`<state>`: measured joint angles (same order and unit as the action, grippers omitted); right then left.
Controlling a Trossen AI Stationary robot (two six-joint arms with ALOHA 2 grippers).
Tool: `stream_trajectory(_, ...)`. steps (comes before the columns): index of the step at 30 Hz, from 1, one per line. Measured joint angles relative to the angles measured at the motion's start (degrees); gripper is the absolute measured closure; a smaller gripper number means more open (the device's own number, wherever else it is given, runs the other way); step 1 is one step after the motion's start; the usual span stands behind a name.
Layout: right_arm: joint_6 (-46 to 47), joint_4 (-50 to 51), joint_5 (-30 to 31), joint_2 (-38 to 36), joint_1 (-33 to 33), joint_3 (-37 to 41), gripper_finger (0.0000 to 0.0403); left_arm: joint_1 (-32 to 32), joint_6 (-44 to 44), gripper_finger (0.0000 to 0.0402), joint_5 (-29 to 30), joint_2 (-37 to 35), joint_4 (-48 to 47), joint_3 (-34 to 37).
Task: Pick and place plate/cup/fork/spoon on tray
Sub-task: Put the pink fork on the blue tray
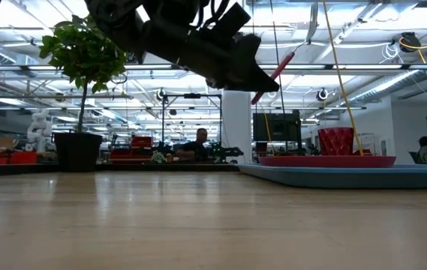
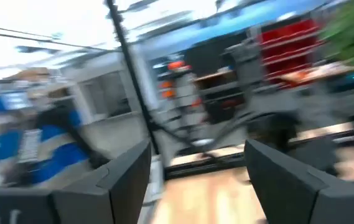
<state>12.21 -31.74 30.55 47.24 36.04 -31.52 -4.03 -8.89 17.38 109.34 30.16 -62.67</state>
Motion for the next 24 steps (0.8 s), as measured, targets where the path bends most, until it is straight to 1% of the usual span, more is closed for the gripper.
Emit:
stream_trajectory(2, -3.2, 0.5, 4.5, 0.0, 0.4, -0.9, 0.0152, -0.2, 0.8, 0.0326, -1.5, 0.0, 0.5, 0.0)
stream_trajectory(6, -9.0, 0.3, 8.5, 0.4, 1.0, -2.7, 0.0153, -0.7, 2.5, 0.0326, -2.6, 0.0, 1.5, -0.1)
stream_trajectory(11, -12.5, 0.2, 8.6, 1.5, 1.6, -4.6, 0.0169, -1.3, 3.2, 0.0326, -2.6, 0.2, 1.4, -1.7)
stream_trajectory(13, -13.0, 0.3, 8.4, 2.0, 1.6, -5.1, 0.0177, -1.6, 3.3, 0.0326, -4.2, 0.3, 1.2, -2.8)
stream_trajectory(19, -15.1, 0.3, 8.3, 2.3, 1.6, -6.2, 0.0203, -1.9, 4.6, 0.0326, -5.0, 0.4, -2.0, -5.0)
stream_trajectory(24, -18.9, 0.3, 6.9, 2.4, 1.6, -7.2, 0.0226, -2.4, 6.6, 0.0326, -5.4, 0.5, -4.0, -6.1)
